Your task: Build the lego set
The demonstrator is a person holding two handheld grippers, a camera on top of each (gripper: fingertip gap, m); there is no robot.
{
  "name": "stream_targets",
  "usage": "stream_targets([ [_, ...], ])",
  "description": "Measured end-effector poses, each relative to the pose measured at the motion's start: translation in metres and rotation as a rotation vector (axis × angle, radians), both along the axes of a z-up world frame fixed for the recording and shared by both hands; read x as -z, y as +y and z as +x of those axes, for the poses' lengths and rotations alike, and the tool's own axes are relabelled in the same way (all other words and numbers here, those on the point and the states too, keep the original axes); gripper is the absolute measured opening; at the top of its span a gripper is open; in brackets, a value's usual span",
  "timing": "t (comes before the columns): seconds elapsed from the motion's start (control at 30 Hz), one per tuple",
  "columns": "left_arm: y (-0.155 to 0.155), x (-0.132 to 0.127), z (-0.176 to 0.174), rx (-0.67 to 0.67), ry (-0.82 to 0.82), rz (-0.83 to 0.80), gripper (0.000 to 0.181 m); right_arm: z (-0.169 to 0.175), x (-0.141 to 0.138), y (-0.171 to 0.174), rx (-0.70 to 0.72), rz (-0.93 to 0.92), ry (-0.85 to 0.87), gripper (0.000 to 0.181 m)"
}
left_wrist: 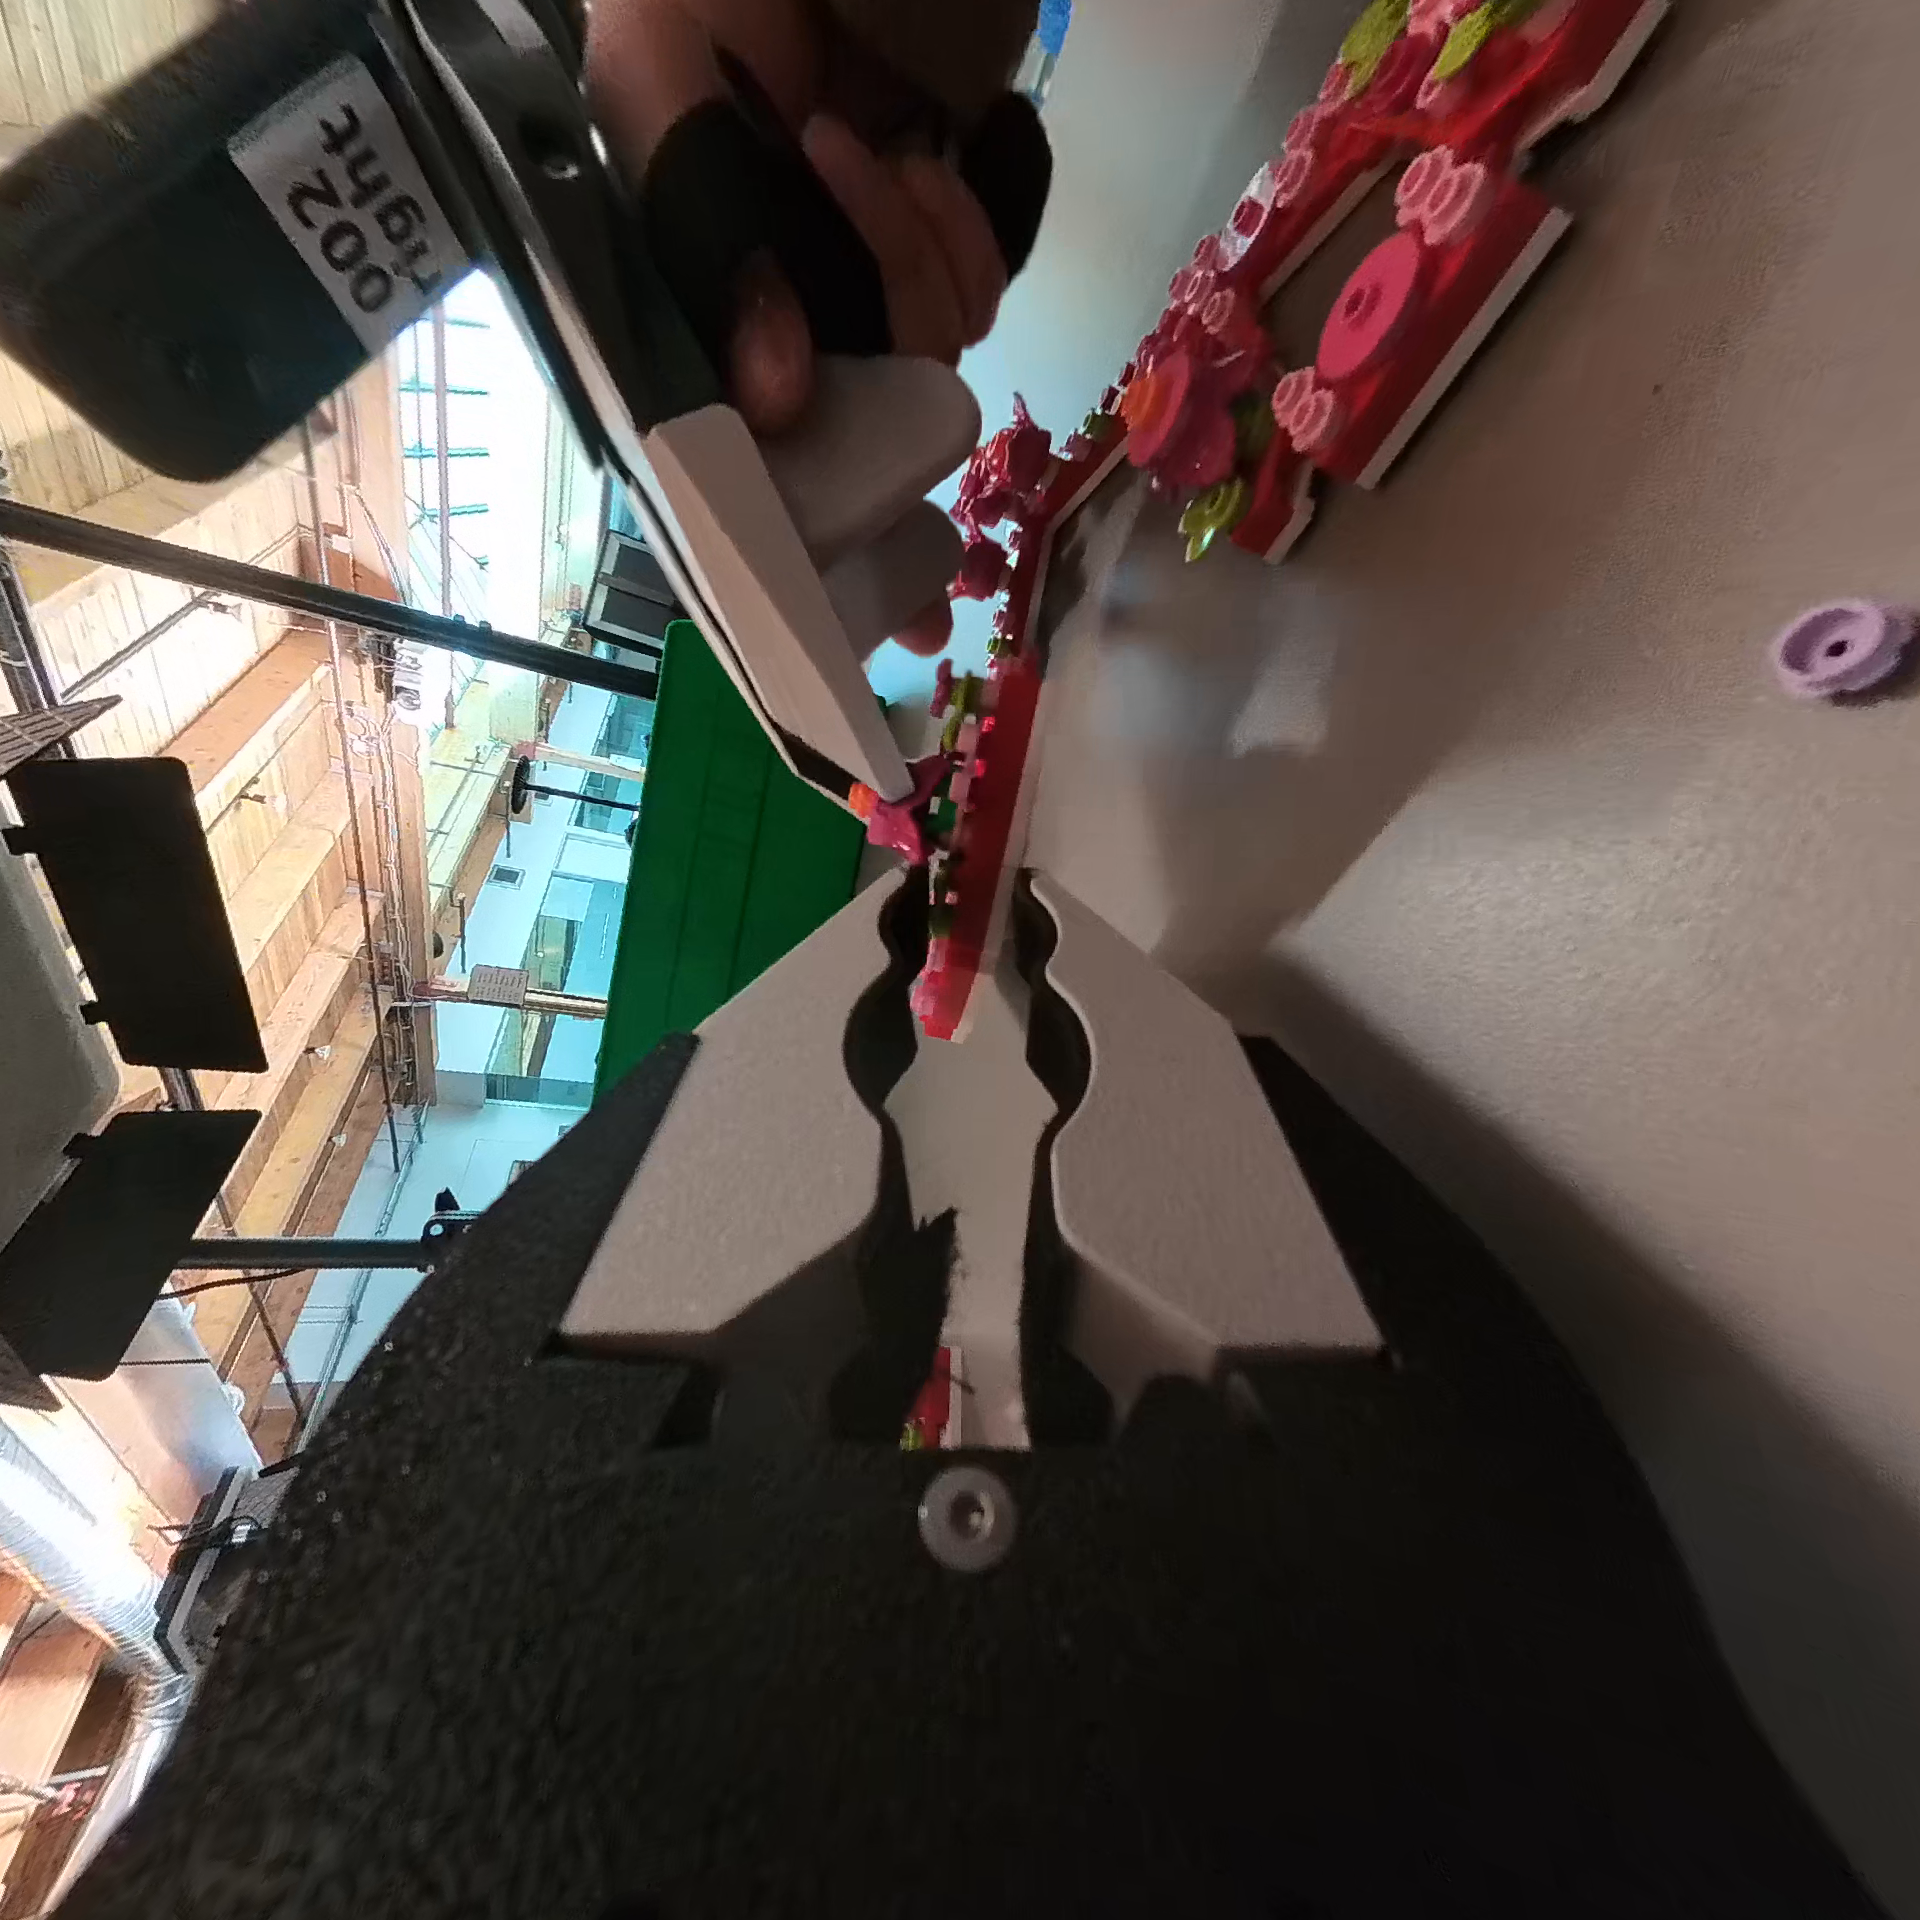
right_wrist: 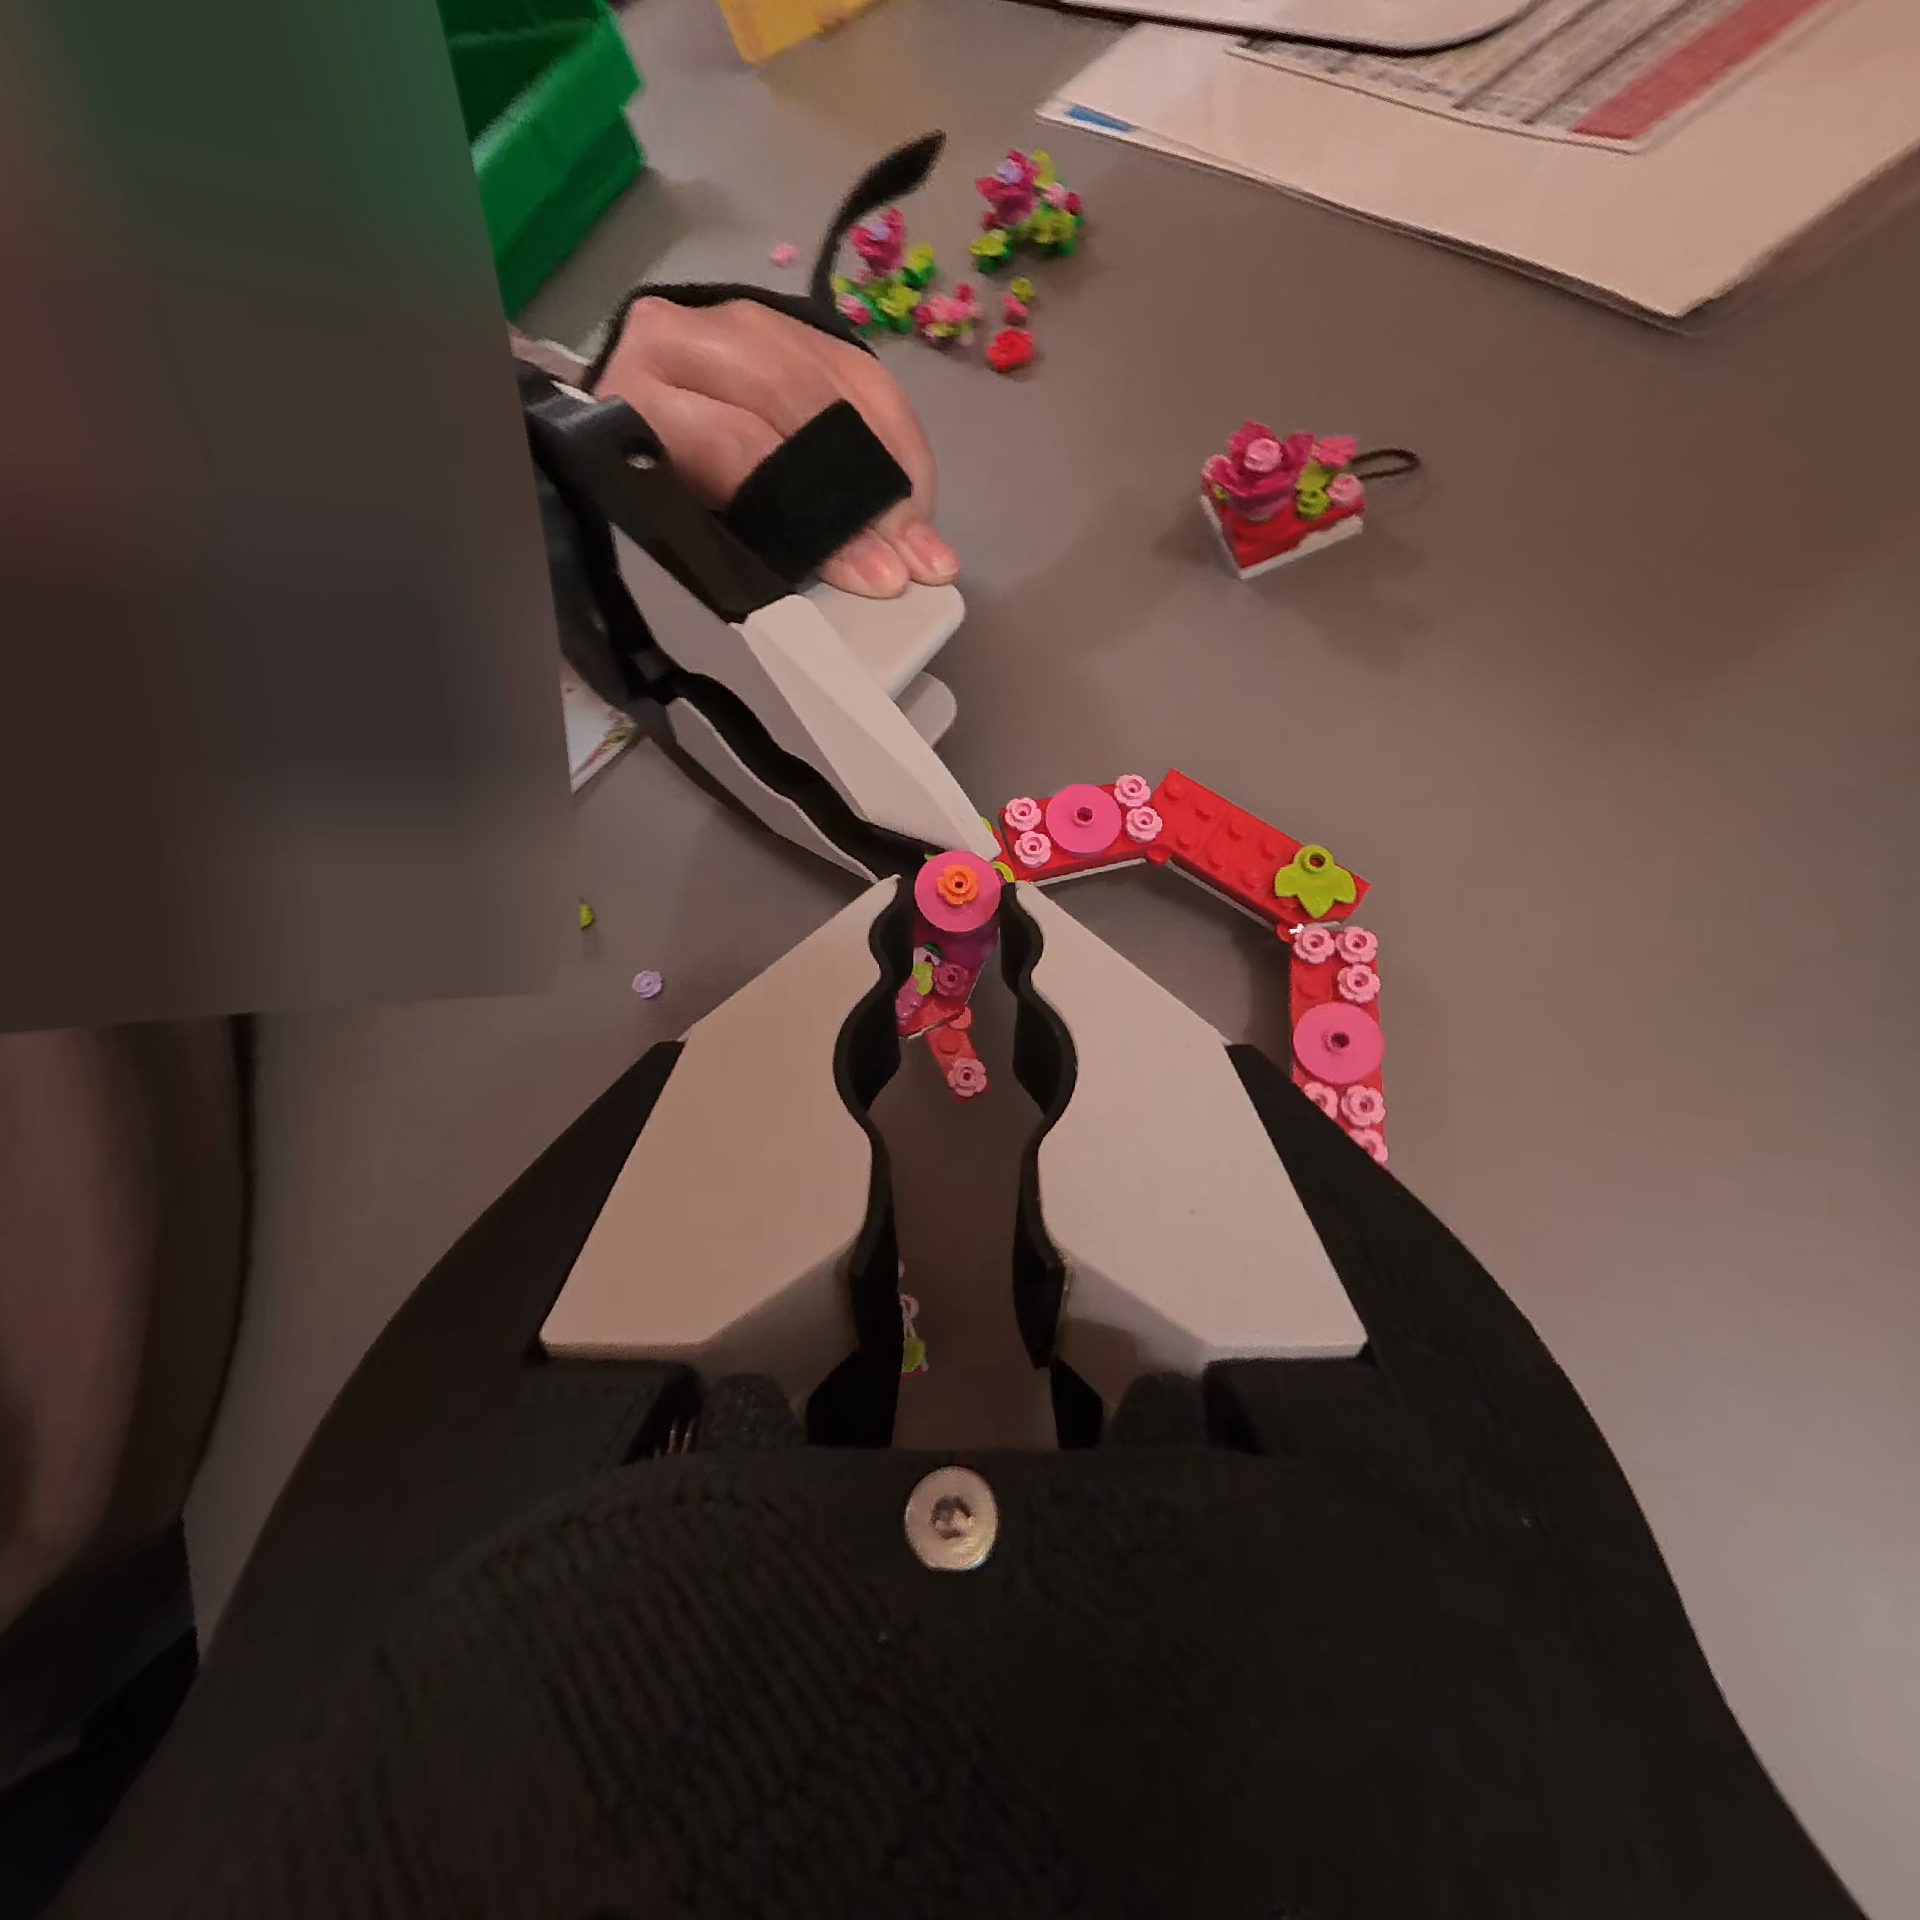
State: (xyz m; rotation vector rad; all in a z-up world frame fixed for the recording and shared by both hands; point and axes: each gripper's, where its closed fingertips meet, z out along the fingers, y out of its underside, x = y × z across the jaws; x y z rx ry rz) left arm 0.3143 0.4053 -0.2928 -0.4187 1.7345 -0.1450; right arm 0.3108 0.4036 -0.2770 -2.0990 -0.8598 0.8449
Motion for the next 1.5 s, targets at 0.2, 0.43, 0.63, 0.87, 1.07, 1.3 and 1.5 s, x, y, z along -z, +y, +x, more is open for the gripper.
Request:
stream_targets([
  [0.2, 0.001, 0.004, 0.000, -0.008, 0.020, 0.033, 0.013, -0.001, 0.004, 0.000, 0.126, 0.023, -0.131, 0.014],
  [0.43, 0.000, 0.009, 0.001, -0.014, 0.037, 0.090, 0.012, 0.000, 0.008, -0.002, 0.278, 0.023, -0.242, 0.014],
  [0.63, 0.000, 0.010, 0.001, -0.021, 0.043, 0.114, 0.013, 0.000, 0.009, -0.003, 0.384, 0.083, -0.304, 0.015],
  [0.87, 0.003, 0.009, 0.001, -0.034, 0.037, 0.124, 0.012, 0.001, 0.007, 0.001, 0.456, 0.057, -0.181, 0.014],
  [1.07, 0.004, 0.009, 0.002, -0.038, 0.032, 0.146, 0.012, 0.002, 0.006, 0.002, 0.487, 0.067, -0.141, 0.014],
  [1.3, 0.000, 0.008, 0.002, -0.023, 0.023, 0.161, 0.012, 0.009, -0.002, 0.002, 0.482, -0.005, 0.091, 0.014],
  [1.5, -0.001, 0.006, 0.002, -0.019, 0.014, 0.150, 0.012, 0.005, -0.003, -0.001, 0.451, -0.057, 0.176, 0.014],
])
